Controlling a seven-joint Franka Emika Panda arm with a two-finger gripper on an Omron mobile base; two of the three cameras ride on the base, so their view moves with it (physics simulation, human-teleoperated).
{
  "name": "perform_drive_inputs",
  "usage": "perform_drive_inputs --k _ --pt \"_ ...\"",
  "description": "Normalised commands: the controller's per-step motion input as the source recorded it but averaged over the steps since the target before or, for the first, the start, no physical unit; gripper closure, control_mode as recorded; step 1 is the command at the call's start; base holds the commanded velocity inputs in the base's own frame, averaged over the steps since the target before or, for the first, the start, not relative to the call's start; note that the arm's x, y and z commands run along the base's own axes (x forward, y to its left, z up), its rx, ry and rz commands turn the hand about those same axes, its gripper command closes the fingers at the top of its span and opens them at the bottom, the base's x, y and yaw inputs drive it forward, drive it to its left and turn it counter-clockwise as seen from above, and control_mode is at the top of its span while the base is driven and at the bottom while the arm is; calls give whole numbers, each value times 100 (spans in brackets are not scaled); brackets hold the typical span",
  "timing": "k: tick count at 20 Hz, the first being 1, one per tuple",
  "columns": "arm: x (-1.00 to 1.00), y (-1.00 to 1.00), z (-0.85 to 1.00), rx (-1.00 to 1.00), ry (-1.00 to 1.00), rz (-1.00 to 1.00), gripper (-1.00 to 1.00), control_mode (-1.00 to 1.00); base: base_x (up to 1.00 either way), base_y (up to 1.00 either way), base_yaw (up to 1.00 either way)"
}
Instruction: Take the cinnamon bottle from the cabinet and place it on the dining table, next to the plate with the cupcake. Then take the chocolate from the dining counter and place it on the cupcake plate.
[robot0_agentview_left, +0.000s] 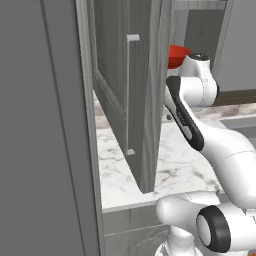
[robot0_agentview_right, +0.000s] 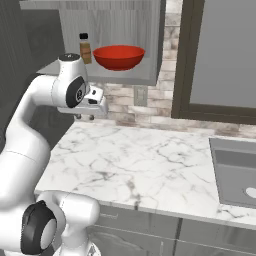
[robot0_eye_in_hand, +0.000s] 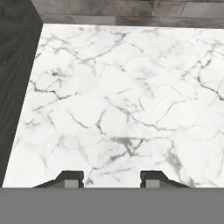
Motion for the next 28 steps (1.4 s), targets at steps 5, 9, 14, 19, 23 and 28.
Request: perform_drive_inputs --k 5,9,14,19,23,28 --pt "-17 6 0 0 -14 0 -100 -100 0 0 0" --pt "-8 35 6 -5 -36 -8 -100 -100 0 0 0" --pt "3 23 34 1 -27 -3 -100 -100 0 0 0" --pt "10 13 51 11 -21 0 -100 -100 0 0 0" --pt "23 23 56 6 -13 0 -100 -100 0 0 0" --pt "33 21 48 -7 -17 0 -100 -100 0 0 0"
